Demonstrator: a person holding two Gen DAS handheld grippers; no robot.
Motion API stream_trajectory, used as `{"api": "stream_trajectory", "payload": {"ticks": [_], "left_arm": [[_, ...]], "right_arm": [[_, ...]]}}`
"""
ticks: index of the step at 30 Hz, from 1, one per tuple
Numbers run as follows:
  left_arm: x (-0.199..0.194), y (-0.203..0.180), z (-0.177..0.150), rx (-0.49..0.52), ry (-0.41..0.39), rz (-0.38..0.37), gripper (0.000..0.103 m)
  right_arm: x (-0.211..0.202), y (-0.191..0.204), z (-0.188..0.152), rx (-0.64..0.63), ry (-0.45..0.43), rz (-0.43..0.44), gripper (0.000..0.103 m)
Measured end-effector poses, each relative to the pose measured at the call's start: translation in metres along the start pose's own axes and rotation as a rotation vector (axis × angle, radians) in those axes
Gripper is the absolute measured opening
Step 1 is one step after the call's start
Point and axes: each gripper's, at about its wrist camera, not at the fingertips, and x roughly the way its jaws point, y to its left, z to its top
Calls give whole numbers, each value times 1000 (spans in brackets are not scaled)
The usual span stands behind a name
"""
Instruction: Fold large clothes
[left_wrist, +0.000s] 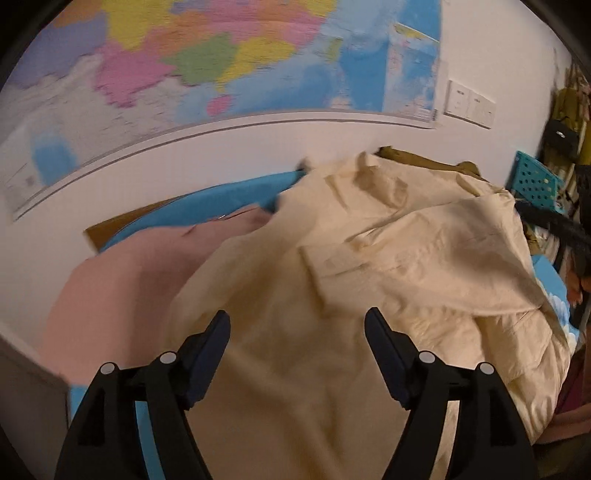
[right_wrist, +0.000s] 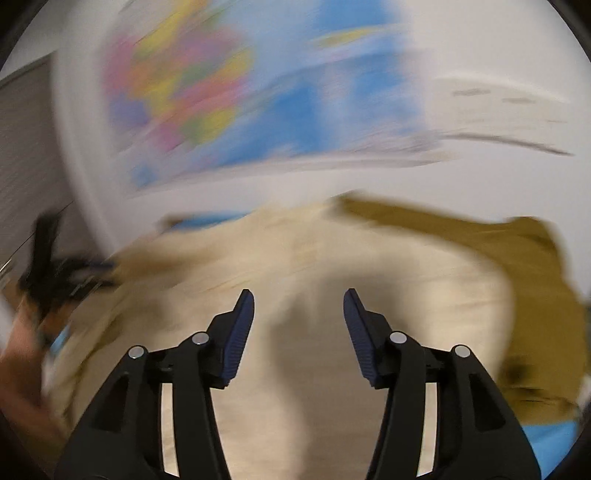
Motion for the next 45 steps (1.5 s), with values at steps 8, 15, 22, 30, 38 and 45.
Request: {"api": "stream_trajectory", "payload": {"ticks": [8,15,22,30,38,45], "left_arm": [[-28,37,-31,-109,-14,57,73],[-35,49,-47,-169,-17,43,73],[-48,58,-46,-201,-51,12,73],[-89,60,-16,-217,-203,-67,77],[-1,18,-26,-99,-7,-15,78],[46,6,-49,-65,131,-7,77]], "right_arm": [[101,141,-41,-93,351,619,62],[133,214,-76,-108,492,777,61],[85,206,-27,-180,351,730,5],[-51,127,85,-353,105,307,5],[-4,22,37,-303,387,-101,4],[40,2,25,-213,447,-71,70]]}}
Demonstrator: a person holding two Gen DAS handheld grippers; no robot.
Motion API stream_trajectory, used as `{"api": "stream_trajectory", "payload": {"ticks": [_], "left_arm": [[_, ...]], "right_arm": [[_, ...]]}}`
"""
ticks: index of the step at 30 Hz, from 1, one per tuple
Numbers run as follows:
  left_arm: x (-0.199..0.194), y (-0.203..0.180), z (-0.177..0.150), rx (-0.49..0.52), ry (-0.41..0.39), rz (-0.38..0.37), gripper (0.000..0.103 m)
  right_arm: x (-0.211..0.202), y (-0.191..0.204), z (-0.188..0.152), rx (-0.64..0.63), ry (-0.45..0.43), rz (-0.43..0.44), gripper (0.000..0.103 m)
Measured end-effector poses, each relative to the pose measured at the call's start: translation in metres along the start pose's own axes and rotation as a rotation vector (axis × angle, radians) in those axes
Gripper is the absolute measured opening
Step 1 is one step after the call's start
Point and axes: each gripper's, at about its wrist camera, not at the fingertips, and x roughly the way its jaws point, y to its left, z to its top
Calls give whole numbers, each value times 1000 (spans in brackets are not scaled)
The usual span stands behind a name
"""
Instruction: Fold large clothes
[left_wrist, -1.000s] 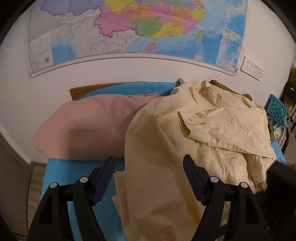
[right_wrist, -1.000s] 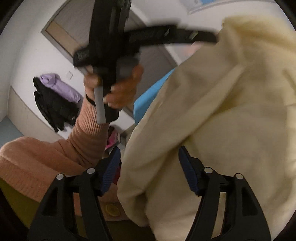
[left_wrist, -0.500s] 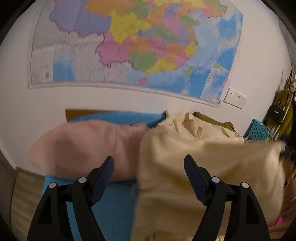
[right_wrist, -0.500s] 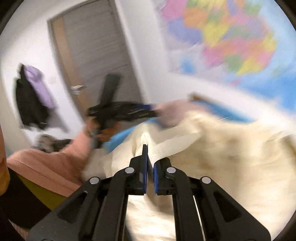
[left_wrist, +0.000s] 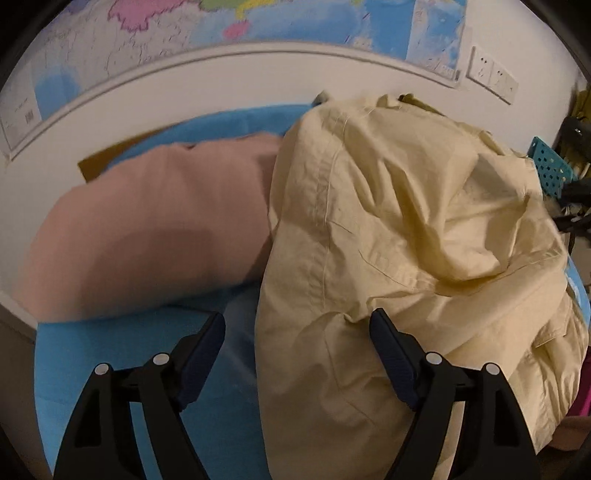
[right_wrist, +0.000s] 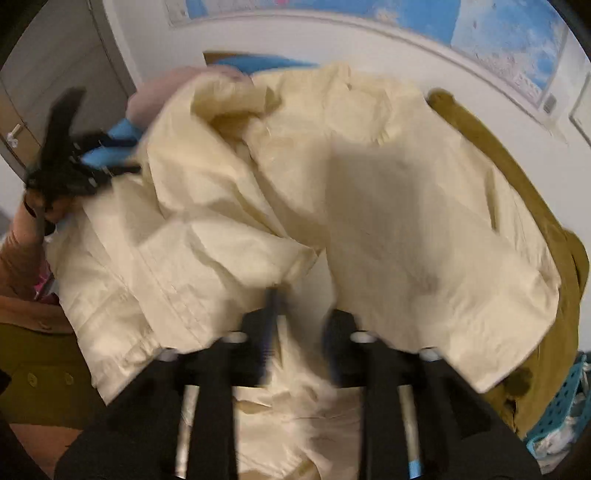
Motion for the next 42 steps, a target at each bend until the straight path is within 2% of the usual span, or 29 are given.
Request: {"api": "stream_trajectory", "payload": {"ticks": [1,3,5,6,8,13,14,15,16,17,18,21,22,24,26,27,28,30,31,32,35,36,38,41,42], "left_arm": [[0,1,-3,1,1,4,77],[-1,4,-7,7,-2,1,77],[-2,5,-13,8,-3,-8,77],[-2,7,-13,10,-6,-13,77],[-3,7,-17,4,-9,-18,77],[0,5,-19,6,-10,-26,77],[1,4,-20,7,-9,-29,77],[1,5,-20,8,-10,-33,77],[3,7,-19,8,-8,-38,77],[3,9,-19,4,-7,-43,77],[4,11,-20,-1,-6,-49,77],[5,14,-22,-7,-14,-71,77],[3,16,-21,-13,-31,-80,77],[-1,18,-19,-4,-56,-100,77],[2,17,-16,18,-41,-89,77],[7,16,-14,30,-16,-79,77],[9,14,-13,44,-1,-69,77],[7,17,-8,62,-8,-63,78],[2,21,-3,61,-25,-59,80],[-2,23,1,57,-40,-55,82],[-12,29,21,50,-94,-60,85],[-13,29,30,55,-112,-45,88],[-10,27,46,63,-134,-25,92],[9,24,71,69,-113,-39,92],[16,22,78,68,-102,-23,92]], "right_arm": [[-12,0,9,-2,-80,38,79],[-26,-1,30,19,-189,151,77],[-24,-3,50,74,-247,264,77],[-14,0,62,112,-246,332,77],[25,7,92,174,-187,411,77],[118,8,133,361,-38,545,73],[132,7,136,405,-13,565,69],[145,5,140,448,5,601,57],[155,5,148,468,6,653,36],[155,9,157,439,-19,677,26],[146,17,169,370,-66,661,16],[117,43,202,215,-148,589,8],[112,50,210,161,-166,557,8],[112,74,228,18,-176,437,8],[128,86,234,-30,-150,370,9],[144,91,235,-40,-119,324,14],[151,92,235,-39,-106,291,27],[152,86,228,1,-126,246,38],[146,79,224,34,-146,263,53],[133,68,216,77,-171,280,62],[81,42,178,96,-255,305,70],[63,34,162,98,-276,281,76],[25,12,115,126,-316,191,76],[-6,-17,48,231,-308,113,79],[-12,-26,26,260,-295,87,81]]}}
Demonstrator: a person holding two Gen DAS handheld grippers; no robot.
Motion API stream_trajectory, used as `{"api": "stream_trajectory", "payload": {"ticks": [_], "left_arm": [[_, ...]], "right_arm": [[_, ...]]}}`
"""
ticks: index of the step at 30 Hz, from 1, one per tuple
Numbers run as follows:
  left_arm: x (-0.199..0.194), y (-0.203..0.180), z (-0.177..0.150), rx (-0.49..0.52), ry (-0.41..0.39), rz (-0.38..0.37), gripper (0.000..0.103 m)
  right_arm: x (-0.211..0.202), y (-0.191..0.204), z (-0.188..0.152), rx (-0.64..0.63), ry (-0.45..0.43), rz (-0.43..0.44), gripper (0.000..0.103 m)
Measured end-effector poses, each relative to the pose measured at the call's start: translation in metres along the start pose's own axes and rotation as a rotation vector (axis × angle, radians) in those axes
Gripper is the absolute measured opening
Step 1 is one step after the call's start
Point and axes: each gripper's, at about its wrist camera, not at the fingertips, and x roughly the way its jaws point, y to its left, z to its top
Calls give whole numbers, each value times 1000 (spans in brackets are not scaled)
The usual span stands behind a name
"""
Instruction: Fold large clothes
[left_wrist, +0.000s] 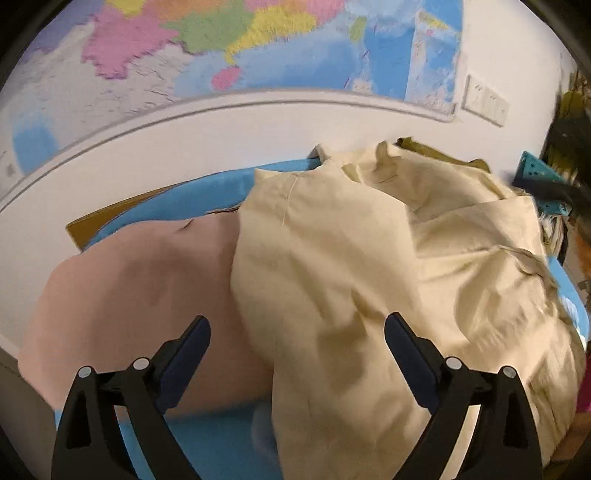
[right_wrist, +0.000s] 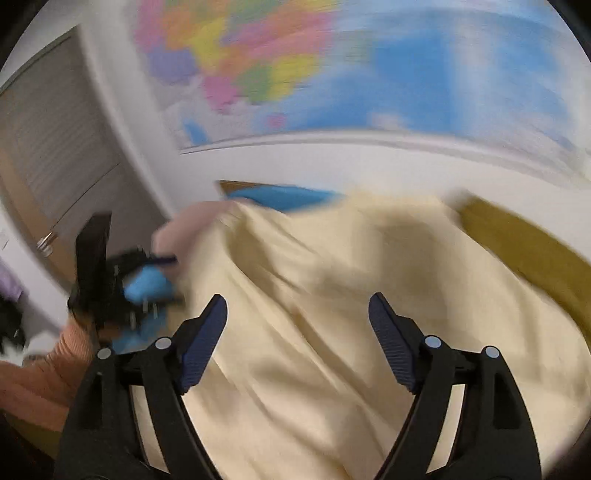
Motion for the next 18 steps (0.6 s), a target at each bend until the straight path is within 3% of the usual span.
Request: {"api": "stream_trajectory", "payload": {"ticks": [3,5,6,7,8,9,10,12,18], "left_arm": [[24,-2,17,13,29,1,91],[37,-1,26,11,41,-12,80],[41,-2,29,8,44,-15,65],[43,-3,29,1,43,-12,42],[46,0,31,-21,43,14,34],[47,1,31,-43,41,29,22],[45,4,31,-75,35,22,18],[41,12,31,-125,20,7,14],[25,32,36,-254,-59,-9,10]], "right_arm": [[-26,-31,-52,89,36,-87,83],[-34,-45,-83,155,60,-83,84],[-35,-51,-98,186,64,-79,84],[-27,-50,-106,200,67,-70,83],[-22,-49,-114,204,75,-60,80],[-19,-48,-119,195,75,-68,63],[-16,-46,-121,186,73,-58,40],[-22,-37,-115,149,42,-27,10],[-78,-8,-59,-36,-194,-129,5]]}}
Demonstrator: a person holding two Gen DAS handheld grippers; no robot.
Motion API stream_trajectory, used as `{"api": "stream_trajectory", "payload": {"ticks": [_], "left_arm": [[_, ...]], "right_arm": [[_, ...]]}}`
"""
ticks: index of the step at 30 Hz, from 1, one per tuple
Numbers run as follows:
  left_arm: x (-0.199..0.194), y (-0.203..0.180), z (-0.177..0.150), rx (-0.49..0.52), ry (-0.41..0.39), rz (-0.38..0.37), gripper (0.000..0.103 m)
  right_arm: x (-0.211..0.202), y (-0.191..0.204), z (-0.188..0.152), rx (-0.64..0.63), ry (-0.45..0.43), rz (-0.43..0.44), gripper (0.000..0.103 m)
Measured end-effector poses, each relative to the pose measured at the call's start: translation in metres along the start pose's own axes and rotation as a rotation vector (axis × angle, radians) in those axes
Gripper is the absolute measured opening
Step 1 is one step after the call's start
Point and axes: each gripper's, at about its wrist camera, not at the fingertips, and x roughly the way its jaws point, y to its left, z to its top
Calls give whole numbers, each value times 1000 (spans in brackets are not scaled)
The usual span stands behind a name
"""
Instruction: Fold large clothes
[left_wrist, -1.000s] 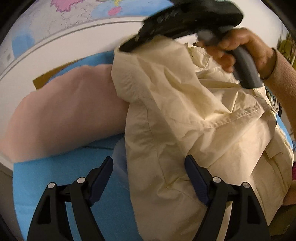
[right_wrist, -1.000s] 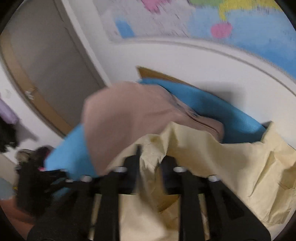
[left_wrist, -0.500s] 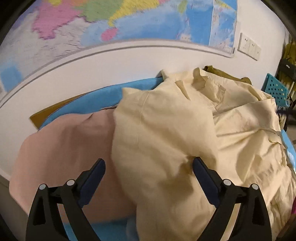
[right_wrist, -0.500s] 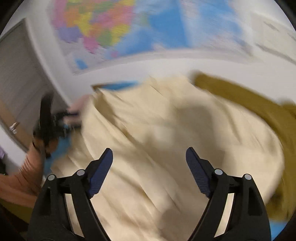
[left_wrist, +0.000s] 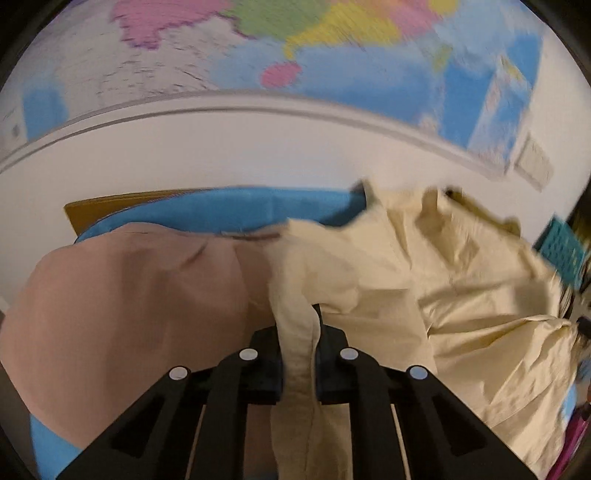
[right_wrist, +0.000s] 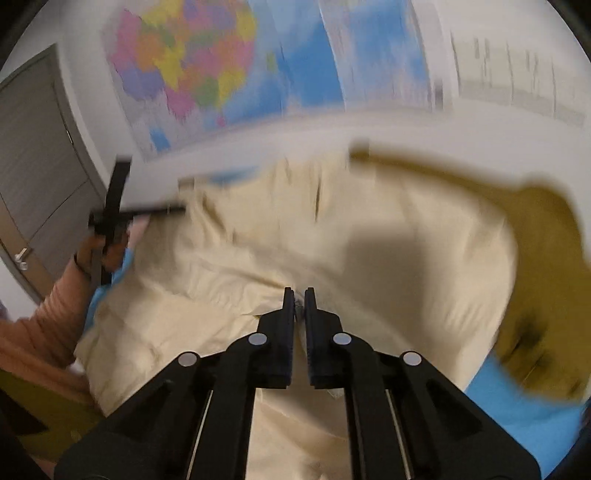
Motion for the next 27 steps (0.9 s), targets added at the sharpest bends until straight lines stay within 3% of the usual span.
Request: {"api": "stream_trajectory", "payload": {"ticks": [3,6,8,9,11,12,13,17,21,24,27], "left_arm": [[-4,11,5,-79,-55,-20,10],[7,7,6,-57,-65,52,13],[18,1,2,-12,-33,153,24],[21,-1,0,8,-23,188,36],[14,-4,-2,43,-35,208,48],[9,-4,-3,47,-36,218,62],[-2,-5,-3,51,-52,214,67],[-50,-26,-18,175,-144,146,72],[-64,-60,-58,336,-89,-1,74],[-39,-83,-84,464,7,23,74],[-8,-90,-90,514,79,84,74]], "right_arm": [[2,-3,24,-39,-68,-59,4],[40,-19,23,-38,-3,-127,4],[67,-27,5,-20,76,-138,4],[79,-32,-4,-7,107,-140,5],[93,-39,-18,37,136,-120,11],[95,-40,-23,48,136,-127,23],[96,-39,-27,44,137,-141,39],[86,-29,-32,0,122,-187,41],[52,-21,-25,24,-8,-181,43],[49,-5,-24,-21,-13,-88,43],[79,12,-32,-122,92,-104,40]]}}
